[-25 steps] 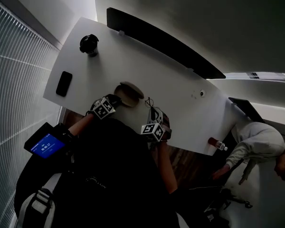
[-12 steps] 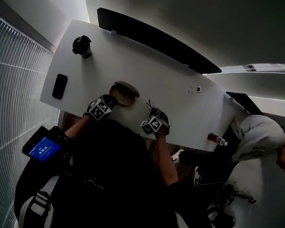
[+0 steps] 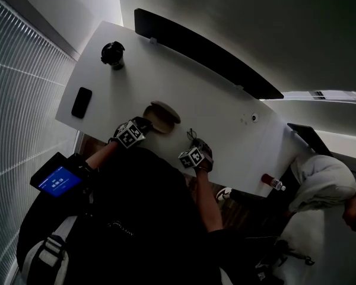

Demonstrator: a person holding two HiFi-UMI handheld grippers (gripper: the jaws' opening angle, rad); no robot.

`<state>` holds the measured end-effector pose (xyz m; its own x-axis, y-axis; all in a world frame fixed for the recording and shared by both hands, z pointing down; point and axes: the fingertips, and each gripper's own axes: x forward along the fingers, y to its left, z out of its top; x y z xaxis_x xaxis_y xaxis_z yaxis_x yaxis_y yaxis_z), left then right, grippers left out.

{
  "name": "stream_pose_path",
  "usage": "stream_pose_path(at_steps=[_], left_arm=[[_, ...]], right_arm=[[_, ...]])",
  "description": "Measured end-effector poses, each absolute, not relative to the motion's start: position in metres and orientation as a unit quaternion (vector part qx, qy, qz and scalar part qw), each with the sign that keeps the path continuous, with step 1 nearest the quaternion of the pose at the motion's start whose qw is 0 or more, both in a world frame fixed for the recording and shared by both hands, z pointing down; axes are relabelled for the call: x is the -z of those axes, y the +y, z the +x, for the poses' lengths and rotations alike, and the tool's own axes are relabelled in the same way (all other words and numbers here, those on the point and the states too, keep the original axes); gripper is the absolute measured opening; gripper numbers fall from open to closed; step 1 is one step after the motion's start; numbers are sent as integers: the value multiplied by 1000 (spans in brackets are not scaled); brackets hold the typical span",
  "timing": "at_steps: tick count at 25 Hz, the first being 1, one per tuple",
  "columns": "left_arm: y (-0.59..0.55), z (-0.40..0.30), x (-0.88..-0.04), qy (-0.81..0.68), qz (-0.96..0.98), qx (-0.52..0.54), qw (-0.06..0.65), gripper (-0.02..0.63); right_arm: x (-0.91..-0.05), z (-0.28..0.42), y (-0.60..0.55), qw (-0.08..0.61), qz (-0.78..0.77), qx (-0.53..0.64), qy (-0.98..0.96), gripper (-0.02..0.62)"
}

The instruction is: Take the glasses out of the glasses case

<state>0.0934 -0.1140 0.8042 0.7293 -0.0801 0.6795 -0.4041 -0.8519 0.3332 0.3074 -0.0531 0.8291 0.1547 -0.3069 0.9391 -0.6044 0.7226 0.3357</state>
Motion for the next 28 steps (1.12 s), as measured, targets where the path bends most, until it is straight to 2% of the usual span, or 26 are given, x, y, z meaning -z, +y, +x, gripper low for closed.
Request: stream_pose_path(at_steps=[5, 7, 14, 18, 21, 23, 25, 28], left_arm=[[-116, 96, -802, -124, 909, -332, 218, 37], [-115, 91, -803, -127, 910, -328, 219, 37], [-122, 87, -795, -131, 915, -319, 212, 37], [-137, 88, -771, -151, 928, -278, 197, 37], [-149, 91, -724, -167, 944, -231, 168, 37], [-155, 93, -686, -185, 951, -197, 151, 35], [-158, 95, -651, -199, 955, -169, 139, 35], [-164, 98, -614, -210, 960, -135, 125, 31]], right_arm=[[-815, 302, -55, 660, 399, -113, -627, 16], [-814, 295, -56, 648, 409, -116, -632, 42], [-774, 288, -76, 554, 501, -118, -654, 83], [-721, 266, -101, 440, 556, -88, -700, 83], [-660, 242, -122, 309, 593, -109, -736, 22], [-616, 230, -133, 235, 612, -126, -744, 9], [-592, 223, -134, 195, 617, -141, -750, 9], [-587, 207, -133, 175, 593, -127, -776, 8]])
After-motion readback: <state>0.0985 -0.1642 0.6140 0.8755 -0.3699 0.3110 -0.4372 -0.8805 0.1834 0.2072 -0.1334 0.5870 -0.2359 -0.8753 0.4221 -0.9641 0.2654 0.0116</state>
